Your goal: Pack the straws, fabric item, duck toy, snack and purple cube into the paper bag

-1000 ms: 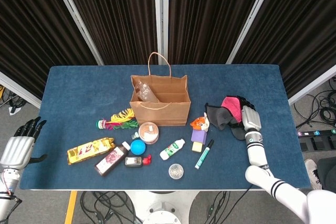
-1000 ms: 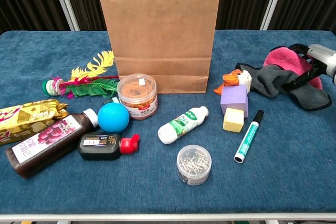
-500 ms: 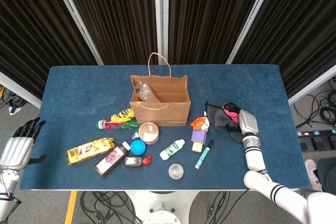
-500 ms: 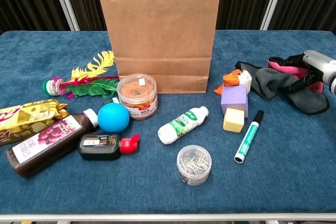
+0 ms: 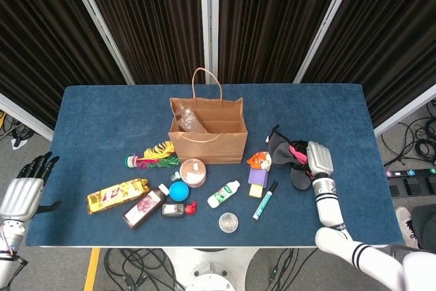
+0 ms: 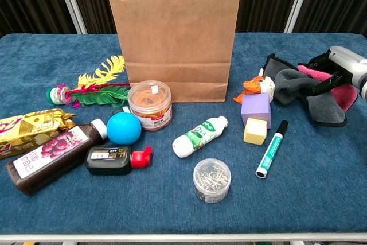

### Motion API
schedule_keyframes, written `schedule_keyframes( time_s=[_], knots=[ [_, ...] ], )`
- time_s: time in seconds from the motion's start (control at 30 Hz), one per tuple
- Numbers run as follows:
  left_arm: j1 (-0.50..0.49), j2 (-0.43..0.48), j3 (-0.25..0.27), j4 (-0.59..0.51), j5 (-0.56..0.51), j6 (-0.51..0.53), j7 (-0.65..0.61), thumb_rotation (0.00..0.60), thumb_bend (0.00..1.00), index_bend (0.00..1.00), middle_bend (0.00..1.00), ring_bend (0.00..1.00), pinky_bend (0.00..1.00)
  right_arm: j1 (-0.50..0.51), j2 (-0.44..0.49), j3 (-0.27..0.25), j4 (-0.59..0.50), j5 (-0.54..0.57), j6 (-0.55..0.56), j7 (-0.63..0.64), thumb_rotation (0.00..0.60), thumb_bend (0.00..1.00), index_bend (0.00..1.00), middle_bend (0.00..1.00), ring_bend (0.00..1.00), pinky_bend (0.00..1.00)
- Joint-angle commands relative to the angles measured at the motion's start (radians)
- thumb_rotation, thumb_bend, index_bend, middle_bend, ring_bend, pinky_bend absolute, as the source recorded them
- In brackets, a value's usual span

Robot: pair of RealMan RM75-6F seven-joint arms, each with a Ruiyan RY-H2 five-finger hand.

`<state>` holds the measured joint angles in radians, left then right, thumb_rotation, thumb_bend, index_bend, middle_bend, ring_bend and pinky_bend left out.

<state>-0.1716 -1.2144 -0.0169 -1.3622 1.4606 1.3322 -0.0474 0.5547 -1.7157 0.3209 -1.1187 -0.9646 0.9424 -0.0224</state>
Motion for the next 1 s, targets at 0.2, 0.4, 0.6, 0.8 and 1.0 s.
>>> schedule_keyframes(
  time_s=[0.2, 0.4, 0.6, 0.8, 1.0],
  knots=[
    [0.001, 0.008, -0.002, -0.017, 0.006, 0.008, -0.005, 0.6, 0.06, 0.08, 0.03, 0.0, 0.17, -0.02, 0.153, 0.056, -0.34, -0.143, 0.199, -0.038, 0.6, 0.38, 0.75, 0.62, 0.58, 0.79],
    [0.004, 0.02, -0.002, -0.037, 0.01, 0.018, -0.008, 0.6, 0.06, 0.08, 0.03, 0.0, 0.17, -0.017, 0.32, 0.178, -0.676, -0.224, 0.369, -0.197, 0.6, 0.38, 0.76, 0.62, 0.58, 0.79],
    [-0.001, 0.026, -0.005, -0.043, 0.013, 0.016, -0.015, 0.6, 0.06, 0.08, 0.03, 0.0, 0.17, 0.028, 0.431, 0.305, -0.859, -0.194, 0.416, -0.33, 0.6, 0.38, 0.76, 0.62, 0.58, 0.79],
    [0.0, 0.019, -0.005, -0.043, 0.015, 0.022, -0.012, 0.6, 0.06, 0.08, 0.03, 0.0, 0.17, 0.167, 0.442, 0.341, -0.804, -0.119, 0.296, -0.374, 0.6, 0.38, 0.76, 0.62, 0.58, 0.79],
    [0.006, 0.02, -0.006, -0.038, 0.011, 0.03, -0.011, 0.6, 0.06, 0.08, 0.03, 0.0, 0.17, 0.3, 0.419, 0.249, -0.567, -0.263, 0.097, -0.24, 0.6, 0.38, 0.76, 0.62, 0.58, 0.79]
  ],
)
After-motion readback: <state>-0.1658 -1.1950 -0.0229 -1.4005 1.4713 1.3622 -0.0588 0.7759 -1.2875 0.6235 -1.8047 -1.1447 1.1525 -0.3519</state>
